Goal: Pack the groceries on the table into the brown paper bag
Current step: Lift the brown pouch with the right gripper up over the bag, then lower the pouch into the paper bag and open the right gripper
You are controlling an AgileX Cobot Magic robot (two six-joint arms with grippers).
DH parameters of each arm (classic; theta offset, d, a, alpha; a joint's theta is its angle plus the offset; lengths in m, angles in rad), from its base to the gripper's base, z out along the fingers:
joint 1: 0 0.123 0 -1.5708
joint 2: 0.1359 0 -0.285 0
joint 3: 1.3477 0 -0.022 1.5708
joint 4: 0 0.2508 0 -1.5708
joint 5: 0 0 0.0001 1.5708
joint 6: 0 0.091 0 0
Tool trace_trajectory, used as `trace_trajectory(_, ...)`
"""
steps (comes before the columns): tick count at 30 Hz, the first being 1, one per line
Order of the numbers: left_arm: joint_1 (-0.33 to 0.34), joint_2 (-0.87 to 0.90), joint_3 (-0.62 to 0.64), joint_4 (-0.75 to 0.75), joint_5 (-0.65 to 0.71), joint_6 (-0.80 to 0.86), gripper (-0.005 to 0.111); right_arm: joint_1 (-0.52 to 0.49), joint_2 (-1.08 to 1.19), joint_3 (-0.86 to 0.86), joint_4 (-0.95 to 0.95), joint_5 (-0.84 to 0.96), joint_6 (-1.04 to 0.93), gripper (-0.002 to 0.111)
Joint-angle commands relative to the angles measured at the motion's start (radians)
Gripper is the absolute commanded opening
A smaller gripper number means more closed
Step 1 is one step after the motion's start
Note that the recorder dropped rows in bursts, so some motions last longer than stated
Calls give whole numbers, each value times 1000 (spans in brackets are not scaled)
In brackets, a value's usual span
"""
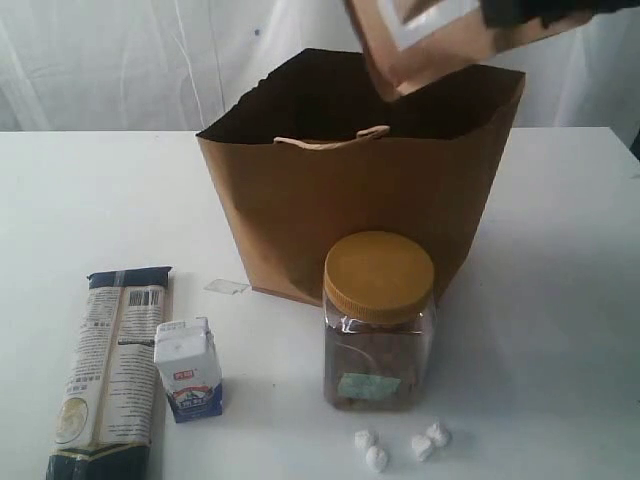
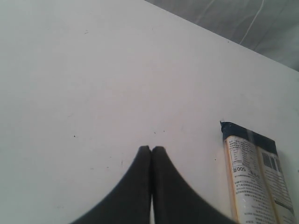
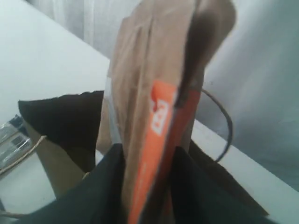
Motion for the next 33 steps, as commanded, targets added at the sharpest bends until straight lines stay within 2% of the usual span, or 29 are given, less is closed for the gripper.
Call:
trace_trajectory(1,1,-5,6,14,-3,0,0,1,47,-19,183,-4,-214,13)
trace_trajectory(5,1,-5,6,14,-3,0,0,1,65,-19,221,-32,-365,13)
trace_trajectory(14,1,-5,6,14,-3,0,0,1,143,-19,217,-97,-550,13)
trace_trajectory(18,1,-5,6,14,-3,0,0,1,190,-19,191,-93,-554,13)
trace_trajectory(23,1,-5,6,14,-3,0,0,1,237,-19,55,-105,-554,13)
trace_trajectory(26,1,-5,6,14,-3,0,0,1,274,-19,-25,-180,-554,13)
trace_trajectory(30,1,-5,6,14,-3,0,0,1,371,-19,-42,-484,-552,13)
trace_trajectory(33,1,-5,6,14,-3,0,0,1,427,-19,-35,-498,-543,13)
